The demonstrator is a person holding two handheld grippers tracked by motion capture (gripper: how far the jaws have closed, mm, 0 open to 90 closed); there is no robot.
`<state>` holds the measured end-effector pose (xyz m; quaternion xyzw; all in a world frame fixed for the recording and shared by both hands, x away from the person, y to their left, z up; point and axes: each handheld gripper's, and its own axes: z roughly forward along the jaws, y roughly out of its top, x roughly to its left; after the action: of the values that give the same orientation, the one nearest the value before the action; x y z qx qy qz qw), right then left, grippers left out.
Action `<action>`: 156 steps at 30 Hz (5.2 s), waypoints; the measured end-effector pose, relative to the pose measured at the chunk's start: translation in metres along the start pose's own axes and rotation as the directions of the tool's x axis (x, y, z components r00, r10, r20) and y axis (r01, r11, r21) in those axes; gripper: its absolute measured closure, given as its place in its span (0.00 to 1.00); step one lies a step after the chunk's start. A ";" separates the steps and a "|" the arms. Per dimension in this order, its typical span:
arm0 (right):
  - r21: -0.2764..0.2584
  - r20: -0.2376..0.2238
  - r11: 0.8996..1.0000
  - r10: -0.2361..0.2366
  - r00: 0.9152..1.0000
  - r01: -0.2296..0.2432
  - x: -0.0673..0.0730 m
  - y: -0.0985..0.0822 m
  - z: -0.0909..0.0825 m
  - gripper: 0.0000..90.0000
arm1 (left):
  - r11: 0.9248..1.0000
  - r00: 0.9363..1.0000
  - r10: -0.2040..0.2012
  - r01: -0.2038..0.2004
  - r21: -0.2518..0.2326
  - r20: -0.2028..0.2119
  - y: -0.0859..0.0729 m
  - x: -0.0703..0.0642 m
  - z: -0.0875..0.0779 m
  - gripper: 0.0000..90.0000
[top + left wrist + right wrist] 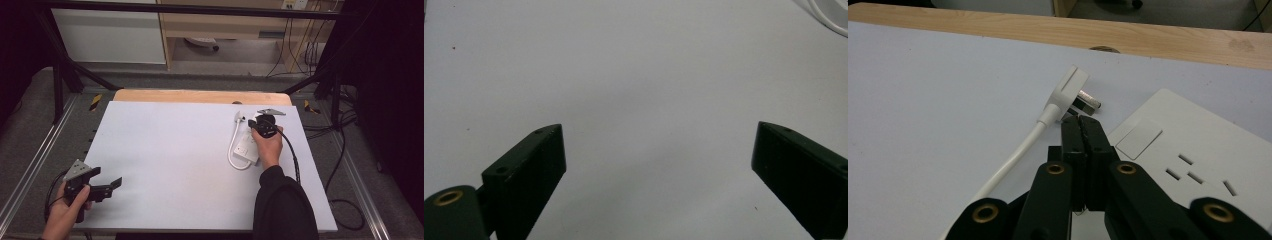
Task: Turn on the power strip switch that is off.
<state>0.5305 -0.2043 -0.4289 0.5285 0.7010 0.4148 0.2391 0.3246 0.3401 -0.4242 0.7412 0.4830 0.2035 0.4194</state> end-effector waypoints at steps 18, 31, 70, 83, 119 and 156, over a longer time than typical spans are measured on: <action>-0.011 0.007 1.000 0.016 1.000 -0.016 -0.004 -0.013 -0.004 1.00 | 1.000 1.000 0.001 -0.001 0.001 0.000 0.000 0.000 0.000 0.08; -0.029 -0.001 0.999 0.030 1.000 -0.030 -0.004 -0.024 -0.005 1.00 | 1.000 1.000 0.003 -0.003 0.002 0.000 0.000 0.000 0.000 0.08; -0.068 -0.012 0.997 0.041 0.999 -0.042 0.002 -0.031 -0.006 1.00 | 1.000 1.000 0.006 -0.006 0.002 0.003 0.000 -0.001 0.000 0.08; -0.078 -0.007 0.996 0.038 0.999 -0.039 0.002 -0.032 -0.005 1.00 | 1.000 1.000 0.007 -0.007 0.005 0.002 0.000 -0.001 0.001 0.08; -0.051 0.000 0.998 0.023 1.000 -0.023 0.005 -0.029 -0.004 1.00 | 1.000 1.000 0.006 -0.006 0.007 0.002 0.000 -0.001 0.001 0.08; -0.039 -0.009 0.997 0.067 0.998 -0.067 0.001 -0.005 -0.032 0.25 | 1.000 1.000 0.000 0.000 0.007 -0.001 0.000 -0.001 0.001 0.08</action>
<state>0.5029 -0.2148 -0.4153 0.5453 0.6755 0.4383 0.2328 0.3249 0.3388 -0.4244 0.7425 0.4843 0.2021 0.4164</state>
